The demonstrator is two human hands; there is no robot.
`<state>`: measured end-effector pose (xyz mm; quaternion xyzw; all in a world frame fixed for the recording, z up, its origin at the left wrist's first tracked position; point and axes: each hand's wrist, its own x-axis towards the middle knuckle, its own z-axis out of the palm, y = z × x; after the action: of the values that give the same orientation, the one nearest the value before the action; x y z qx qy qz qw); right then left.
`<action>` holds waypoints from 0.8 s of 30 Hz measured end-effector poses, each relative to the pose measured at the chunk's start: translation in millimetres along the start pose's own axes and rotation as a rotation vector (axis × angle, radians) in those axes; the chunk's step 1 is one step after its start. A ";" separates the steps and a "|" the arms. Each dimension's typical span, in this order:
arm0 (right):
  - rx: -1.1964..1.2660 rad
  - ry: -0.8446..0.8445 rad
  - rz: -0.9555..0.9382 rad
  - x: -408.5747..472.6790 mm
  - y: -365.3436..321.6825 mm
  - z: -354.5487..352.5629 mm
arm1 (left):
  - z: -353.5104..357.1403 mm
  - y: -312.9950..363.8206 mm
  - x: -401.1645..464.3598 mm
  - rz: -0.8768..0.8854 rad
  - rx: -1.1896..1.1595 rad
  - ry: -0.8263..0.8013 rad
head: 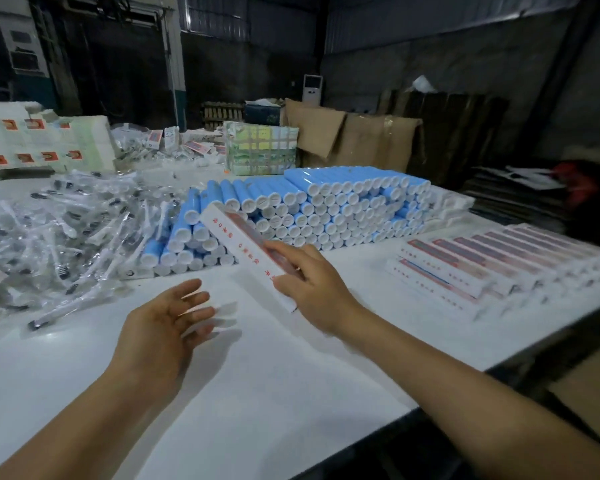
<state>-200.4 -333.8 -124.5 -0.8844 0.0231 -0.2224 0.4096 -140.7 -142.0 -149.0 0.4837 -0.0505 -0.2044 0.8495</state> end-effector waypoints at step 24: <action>-1.016 0.339 0.385 -34.1 121.1 -178.0 | -7.8 -5.3 3.4 0.003 0.177 -0.055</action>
<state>-287.3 -533.6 -125.7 -0.9021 0.3535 -0.2435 -0.0436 -136.9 -139.5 -158.0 0.5511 -0.0923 -0.2110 0.8020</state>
